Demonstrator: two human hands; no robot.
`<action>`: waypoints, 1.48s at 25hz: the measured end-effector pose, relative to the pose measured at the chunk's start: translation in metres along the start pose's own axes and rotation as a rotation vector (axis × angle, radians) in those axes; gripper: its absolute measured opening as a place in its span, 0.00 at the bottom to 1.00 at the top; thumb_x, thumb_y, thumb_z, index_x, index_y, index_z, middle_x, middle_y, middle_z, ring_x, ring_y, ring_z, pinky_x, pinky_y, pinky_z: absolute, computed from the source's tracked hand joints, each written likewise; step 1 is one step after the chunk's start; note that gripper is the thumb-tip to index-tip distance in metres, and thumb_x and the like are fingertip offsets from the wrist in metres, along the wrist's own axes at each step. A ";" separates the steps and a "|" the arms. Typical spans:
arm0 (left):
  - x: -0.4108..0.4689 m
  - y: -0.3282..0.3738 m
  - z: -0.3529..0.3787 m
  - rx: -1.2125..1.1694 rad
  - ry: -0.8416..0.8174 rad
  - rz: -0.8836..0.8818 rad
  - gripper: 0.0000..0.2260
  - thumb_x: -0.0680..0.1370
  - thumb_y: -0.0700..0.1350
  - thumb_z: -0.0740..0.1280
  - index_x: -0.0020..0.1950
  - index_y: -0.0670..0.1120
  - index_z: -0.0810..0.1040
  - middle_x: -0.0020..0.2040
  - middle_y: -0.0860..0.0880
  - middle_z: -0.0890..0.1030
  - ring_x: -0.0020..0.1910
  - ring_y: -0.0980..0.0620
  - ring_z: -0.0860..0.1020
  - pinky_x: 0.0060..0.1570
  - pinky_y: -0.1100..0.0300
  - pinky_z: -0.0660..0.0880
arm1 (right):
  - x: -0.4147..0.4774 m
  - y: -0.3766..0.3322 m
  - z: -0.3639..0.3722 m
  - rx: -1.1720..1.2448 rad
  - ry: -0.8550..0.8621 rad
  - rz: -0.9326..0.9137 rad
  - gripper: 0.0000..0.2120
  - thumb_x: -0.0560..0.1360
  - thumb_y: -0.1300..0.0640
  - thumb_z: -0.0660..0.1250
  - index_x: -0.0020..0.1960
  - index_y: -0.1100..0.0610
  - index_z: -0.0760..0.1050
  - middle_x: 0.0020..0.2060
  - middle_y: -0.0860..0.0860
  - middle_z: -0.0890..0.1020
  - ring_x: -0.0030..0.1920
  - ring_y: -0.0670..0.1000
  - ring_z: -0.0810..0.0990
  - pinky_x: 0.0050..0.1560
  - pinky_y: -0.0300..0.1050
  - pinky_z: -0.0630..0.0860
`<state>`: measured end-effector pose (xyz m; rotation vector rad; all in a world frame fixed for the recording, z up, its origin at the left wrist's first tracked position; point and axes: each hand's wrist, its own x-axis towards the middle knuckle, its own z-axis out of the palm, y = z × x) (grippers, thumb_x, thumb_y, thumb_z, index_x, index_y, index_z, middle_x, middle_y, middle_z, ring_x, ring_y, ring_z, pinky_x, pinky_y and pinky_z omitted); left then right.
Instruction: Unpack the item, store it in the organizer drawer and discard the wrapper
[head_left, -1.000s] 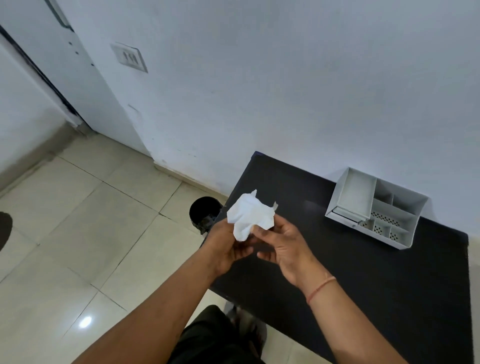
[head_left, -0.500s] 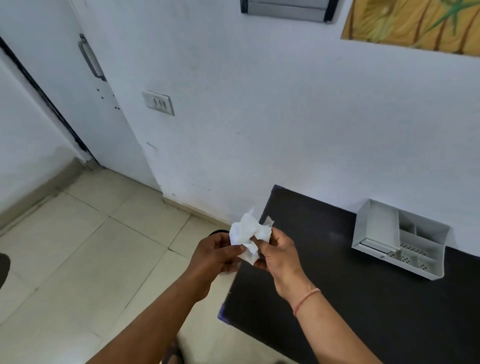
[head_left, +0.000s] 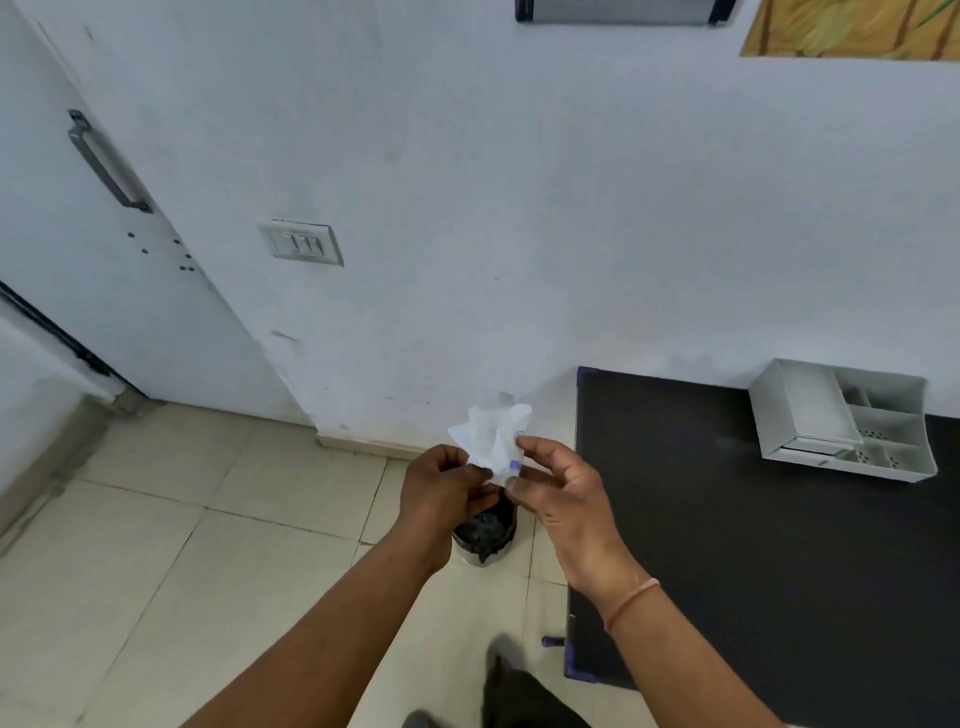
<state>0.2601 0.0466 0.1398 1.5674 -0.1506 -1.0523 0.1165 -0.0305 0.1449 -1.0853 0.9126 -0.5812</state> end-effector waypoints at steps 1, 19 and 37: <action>0.009 0.000 0.003 0.044 -0.028 0.004 0.05 0.78 0.33 0.72 0.52 0.33 0.79 0.45 0.38 0.86 0.40 0.43 0.89 0.42 0.54 0.86 | 0.010 0.003 0.004 -0.043 0.077 -0.003 0.17 0.73 0.67 0.77 0.59 0.52 0.85 0.54 0.50 0.89 0.56 0.53 0.88 0.61 0.57 0.84; 0.334 -0.115 -0.040 0.583 -0.137 -0.319 0.08 0.75 0.48 0.78 0.45 0.44 0.85 0.42 0.46 0.87 0.39 0.48 0.85 0.39 0.52 0.82 | 0.256 0.212 0.005 -0.018 0.571 0.466 0.10 0.74 0.71 0.71 0.48 0.57 0.83 0.48 0.56 0.88 0.50 0.58 0.87 0.50 0.58 0.86; 0.561 -0.371 -0.075 1.015 -0.165 -0.349 0.10 0.68 0.54 0.76 0.47 0.54 0.83 0.48 0.49 0.88 0.48 0.45 0.86 0.54 0.44 0.85 | 0.413 0.512 -0.006 -0.412 0.560 0.684 0.14 0.79 0.64 0.65 0.62 0.58 0.82 0.61 0.57 0.84 0.63 0.61 0.81 0.55 0.42 0.74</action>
